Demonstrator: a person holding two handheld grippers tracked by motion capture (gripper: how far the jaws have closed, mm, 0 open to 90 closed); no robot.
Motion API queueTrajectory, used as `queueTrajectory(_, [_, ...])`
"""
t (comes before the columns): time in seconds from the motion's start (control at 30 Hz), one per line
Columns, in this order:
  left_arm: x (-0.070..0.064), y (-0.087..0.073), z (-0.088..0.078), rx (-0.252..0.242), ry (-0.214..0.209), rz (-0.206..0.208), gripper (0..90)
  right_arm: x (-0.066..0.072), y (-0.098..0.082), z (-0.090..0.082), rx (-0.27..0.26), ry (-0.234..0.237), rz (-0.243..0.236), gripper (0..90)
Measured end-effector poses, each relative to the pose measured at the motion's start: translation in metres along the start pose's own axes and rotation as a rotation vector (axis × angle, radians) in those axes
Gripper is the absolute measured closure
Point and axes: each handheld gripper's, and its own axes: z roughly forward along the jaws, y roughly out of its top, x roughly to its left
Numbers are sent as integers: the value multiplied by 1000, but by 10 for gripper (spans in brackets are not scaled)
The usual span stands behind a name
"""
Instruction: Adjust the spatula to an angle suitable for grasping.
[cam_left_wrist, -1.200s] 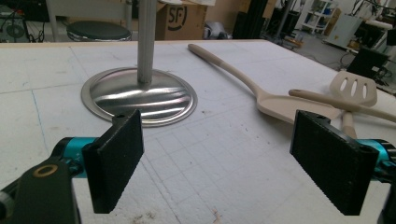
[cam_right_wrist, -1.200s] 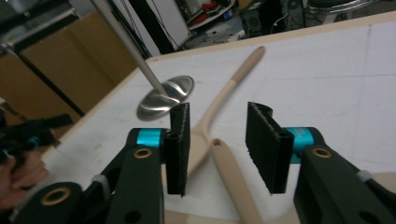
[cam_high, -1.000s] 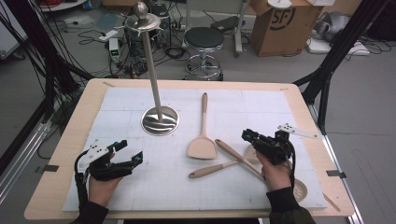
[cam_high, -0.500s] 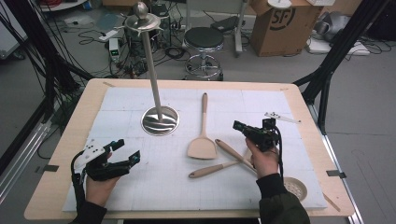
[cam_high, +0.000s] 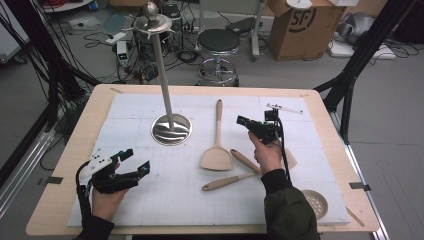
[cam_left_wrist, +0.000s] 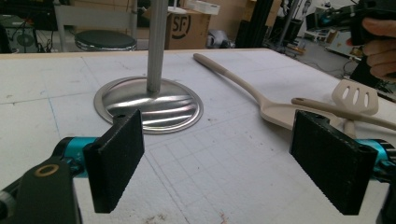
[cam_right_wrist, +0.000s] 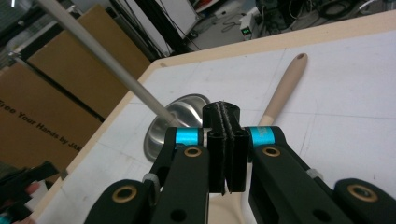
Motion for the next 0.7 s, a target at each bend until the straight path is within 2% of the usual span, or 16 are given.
queueTrajectory(0.1, [2, 0, 0, -1, 4, -2, 184, -2, 3, 15, 19, -12, 11, 892])
queueTrajectory(0.13, [2, 0, 0, 0, 4, -4, 184, -2, 3, 15, 19, -12, 11, 892])
queueTrajectory(0.17, [3, 0, 0, -1, 5, -8, 184, -3, 5, 24, 26, -26, 15, 892])
queueTrajectory(0.2, [3, 0, 0, -1, 5, -8, 184, -3, 5, 24, 26, -26, 15, 892])
queueTrajectory(0.23, [3, 0, 0, -1, 5, -9, 184, -5, 5, 34, 42, -37, 18, 892])
queueTrajectory(0.37, [4, 0, 0, -3, 3, -10, 184, -6, 7, 52, 71, -59, 19, 892])
queueTrajectory(0.5, [4, -1, 2, 1, 2, -7, 184, -8, 9, 64, 86, -77, 25, 892])
queueTrajectory(0.53, [4, -1, 2, 3, 0, -8, 184, -12, 10, 72, 101, -88, 39, 892])
queueTrajectory(0.63, [4, -1, 3, 5, -4, -6, 184, -17, 13, 83, 105, -101, 50, 892])
queueTrajectory(0.7, [4, -1, 3, 6, 1, 2, 184, -23, 12, 89, 120, -128, 51, 892])
